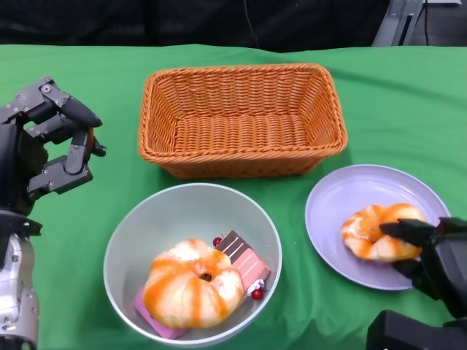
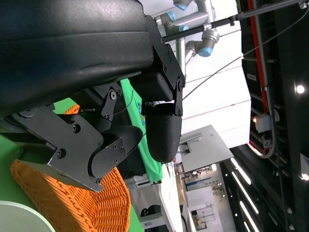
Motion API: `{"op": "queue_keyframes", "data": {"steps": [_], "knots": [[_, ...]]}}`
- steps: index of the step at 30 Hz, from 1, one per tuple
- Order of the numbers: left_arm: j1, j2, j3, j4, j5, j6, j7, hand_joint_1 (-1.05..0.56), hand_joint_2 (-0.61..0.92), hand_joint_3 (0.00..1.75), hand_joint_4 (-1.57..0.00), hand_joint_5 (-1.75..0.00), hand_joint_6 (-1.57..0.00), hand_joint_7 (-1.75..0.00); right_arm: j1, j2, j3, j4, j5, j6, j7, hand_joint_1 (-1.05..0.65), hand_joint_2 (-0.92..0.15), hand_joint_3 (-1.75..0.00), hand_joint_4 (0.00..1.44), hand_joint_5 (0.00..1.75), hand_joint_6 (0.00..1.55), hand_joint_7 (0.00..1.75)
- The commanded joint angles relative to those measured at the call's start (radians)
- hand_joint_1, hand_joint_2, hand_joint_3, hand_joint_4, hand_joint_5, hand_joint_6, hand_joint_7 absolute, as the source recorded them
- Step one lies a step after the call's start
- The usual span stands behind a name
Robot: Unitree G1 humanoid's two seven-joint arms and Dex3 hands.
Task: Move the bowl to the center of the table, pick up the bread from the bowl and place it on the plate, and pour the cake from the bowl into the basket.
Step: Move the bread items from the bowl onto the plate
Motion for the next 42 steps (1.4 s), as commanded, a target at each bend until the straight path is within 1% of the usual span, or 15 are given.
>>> {"op": "queue_keyframes", "data": {"steps": [1,4,5,11,16,20,24,29,34,39,42], "knots": [[-0.003,0.018,0.006,0.008,0.001,-0.012,0.007,-0.02,0.58,1.12,-0.81,-1.56,-0.80,-1.33,0.054,-0.020,0.005,-0.104,-0.004,0.058,0.087,-0.35,-0.88,0.00,0.81,0.18,0.87,0.01],[-0.006,0.016,0.009,0.008,-0.019,0.007,-0.008,-0.01,0.58,1.12,-0.81,-1.55,-0.80,-1.33,0.099,-0.019,0.010,-0.212,-0.019,0.118,0.150,-0.38,-0.85,0.00,0.73,0.07,0.78,0.00],[-0.006,0.016,0.009,0.007,-0.024,0.009,-0.012,-0.01,0.58,1.12,-0.81,-1.56,-0.80,-1.33,0.113,-0.019,0.011,-0.251,-0.023,0.138,0.177,-0.39,-0.85,0.00,0.67,0.03,0.73,0.00],[-0.007,0.021,0.004,0.016,-0.007,-0.011,-0.001,-0.02,0.58,1.11,-0.81,-1.56,-0.80,-1.32,0.164,-0.016,0.005,-0.381,-0.039,0.196,0.262,-0.43,-0.85,0.00,0.51,0.00,0.63,0.00],[-0.007,0.018,0.005,0.018,0.005,-0.019,0.004,-0.03,0.57,1.13,-0.81,-1.56,-0.80,-1.33,0.184,-0.010,-0.003,-0.425,-0.044,0.207,0.261,-0.47,-0.85,0.00,0.48,0.00,0.61,0.00],[-0.010,0.017,0.006,0.023,0.000,-0.016,-0.001,-0.02,0.57,1.14,-0.81,-1.57,-0.80,-1.34,0.188,-0.007,-0.005,-0.433,-0.050,0.211,0.254,-0.53,-0.88,-0.01,0.44,0.00,0.57,0.00],[-0.007,0.014,0.006,0.016,0.001,0.001,0.008,-0.02,0.57,1.13,-0.81,-1.56,-0.80,-1.34,0.201,0.011,-0.019,-0.484,-0.042,0.234,0.266,-0.59,-0.92,-0.03,0.34,0.00,0.53,0.00],[-0.011,0.017,0.005,0.027,0.012,-0.010,0.012,-0.03,0.58,1.12,-0.81,-1.57,-0.80,-1.35,0.224,0.020,-0.039,-0.552,-0.027,0.266,0.322,-0.58,-0.92,-0.04,0.19,0.00,0.49,0.00],[-0.012,0.013,0.008,0.028,-0.009,0.002,0.001,-0.01,0.59,1.09,-0.82,-1.56,-0.80,-1.34,0.238,0.023,-0.044,-0.586,-0.019,0.281,0.369,-0.55,-0.92,-0.03,0.14,0.00,0.48,0.00],[-0.009,0.019,0.006,0.027,0.007,-0.014,0.009,-0.02,0.60,1.09,-0.82,-1.55,-0.80,-1.34,0.248,0.028,-0.046,-0.608,-0.010,0.291,0.415,-0.53,-0.91,-0.01,0.09,0.00,0.45,0.00],[-0.010,0.018,0.007,0.024,-0.004,-0.008,0.000,-0.01,0.60,1.11,-0.82,-1.56,-0.80,-1.34,0.251,0.027,-0.044,-0.613,-0.016,0.298,0.432,-0.52,-0.91,-0.01,0.11,0.02,0.44,0.00]]}}
